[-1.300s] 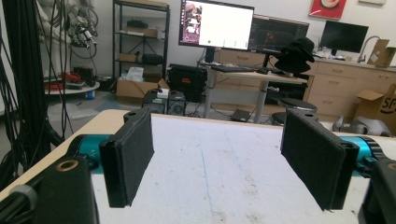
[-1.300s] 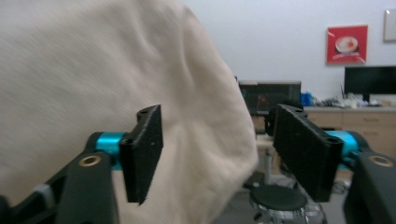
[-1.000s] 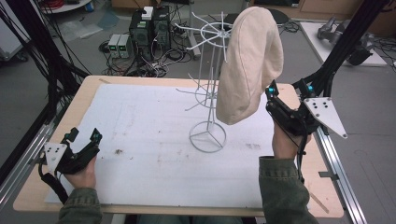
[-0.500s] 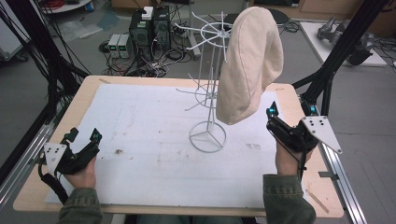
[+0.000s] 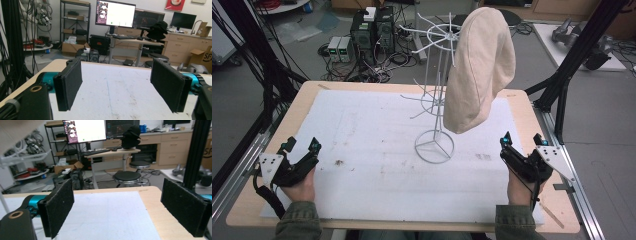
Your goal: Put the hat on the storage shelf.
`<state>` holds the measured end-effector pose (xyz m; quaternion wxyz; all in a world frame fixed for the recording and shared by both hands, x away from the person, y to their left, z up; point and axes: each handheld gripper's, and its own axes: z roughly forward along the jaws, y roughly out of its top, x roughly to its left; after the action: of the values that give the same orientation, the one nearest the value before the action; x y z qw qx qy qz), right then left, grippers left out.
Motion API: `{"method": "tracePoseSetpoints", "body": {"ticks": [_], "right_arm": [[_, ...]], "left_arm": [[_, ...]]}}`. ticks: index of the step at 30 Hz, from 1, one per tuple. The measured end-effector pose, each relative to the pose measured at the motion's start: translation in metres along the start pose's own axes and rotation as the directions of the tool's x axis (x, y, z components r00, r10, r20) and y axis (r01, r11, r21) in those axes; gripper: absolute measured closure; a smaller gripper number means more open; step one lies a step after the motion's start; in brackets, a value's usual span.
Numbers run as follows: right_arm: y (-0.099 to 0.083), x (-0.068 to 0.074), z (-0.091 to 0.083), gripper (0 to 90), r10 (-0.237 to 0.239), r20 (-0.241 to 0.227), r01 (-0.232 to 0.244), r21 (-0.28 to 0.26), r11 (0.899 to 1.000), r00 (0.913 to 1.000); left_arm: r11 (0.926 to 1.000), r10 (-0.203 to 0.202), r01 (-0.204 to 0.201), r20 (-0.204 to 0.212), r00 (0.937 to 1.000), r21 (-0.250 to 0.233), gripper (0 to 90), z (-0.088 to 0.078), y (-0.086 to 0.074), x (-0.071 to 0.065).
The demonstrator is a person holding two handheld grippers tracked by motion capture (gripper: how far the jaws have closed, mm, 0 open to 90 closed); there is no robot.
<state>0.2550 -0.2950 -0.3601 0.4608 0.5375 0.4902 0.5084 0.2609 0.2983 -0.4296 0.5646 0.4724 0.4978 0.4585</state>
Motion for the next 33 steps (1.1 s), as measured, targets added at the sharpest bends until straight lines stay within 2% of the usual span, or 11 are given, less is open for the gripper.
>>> {"method": "tracePoseSetpoints", "body": {"ticks": [4, 6, 9, 11, 14, 20, 24, 33], "right_arm": [[-0.01, -0.001, 0.0, 10.7, -0.018, 0.007, 0.018, 0.012, 1.0, 0.9998], [-0.022, -0.002, 0.002, 10.7, -0.012, 0.022, 0.011, 0.021, 1.0, 0.9997], [-0.029, -0.003, 0.002, 10.7, -0.001, 0.022, 0.0, 0.031, 1.0, 0.9998], [-0.035, -0.004, 0.004, 10.7, 0.004, 0.016, -0.005, 0.059, 0.998, 0.9999], [-0.044, -0.004, 0.005, 10.7, 0.007, 0.031, -0.01, 0.085, 0.996, 0.9995], [-0.049, -0.003, 0.003, 10.8, -0.024, 0.043, 0.021, 0.082, 0.996, 0.9988], [-0.051, 0.002, 0.003, 10.8, -0.054, 0.026, 0.051, 0.099, 0.994, 0.9982], [-0.052, 0.003, 0.003, 10.8, -0.056, 0.014, 0.054, 0.106, 0.993, 0.9983]], "left_arm": [[1.0, 0.002, -0.002, -0.002, 1.0, 0.002, 25.6, 0.0, 0.0, 0.0], [1.0, 0.002, -0.002, 0.001, 1.0, 0.002, 25.7, 0.001, 0.0, 0.0], [1.0, 0.001, -0.001, 0.004, 1.0, 0.005, 25.6, 0.001, -0.001, 0.0], [1.0, 0.0, 0.0, 0.004, 1.0, 0.005, 25.6, 0.001, -0.001, 0.0], [1.0, 0.0, 0.0, 0.005, 1.0, 0.007, 25.6, 0.001, -0.001, 0.0], [1.0, 0.0, 0.0, 0.005, 1.0, 0.008, 25.7, 0.001, -0.001, -0.001], [0.9999, 0.003, -0.003, 0.006, 1.0, 0.011, 25.6, 0.001, -0.001, 0.0], [0.9998, 0.01, -0.011, 0.011, 0.9999, 0.014, 25.7, 0.001, -0.002, -0.002]]}}
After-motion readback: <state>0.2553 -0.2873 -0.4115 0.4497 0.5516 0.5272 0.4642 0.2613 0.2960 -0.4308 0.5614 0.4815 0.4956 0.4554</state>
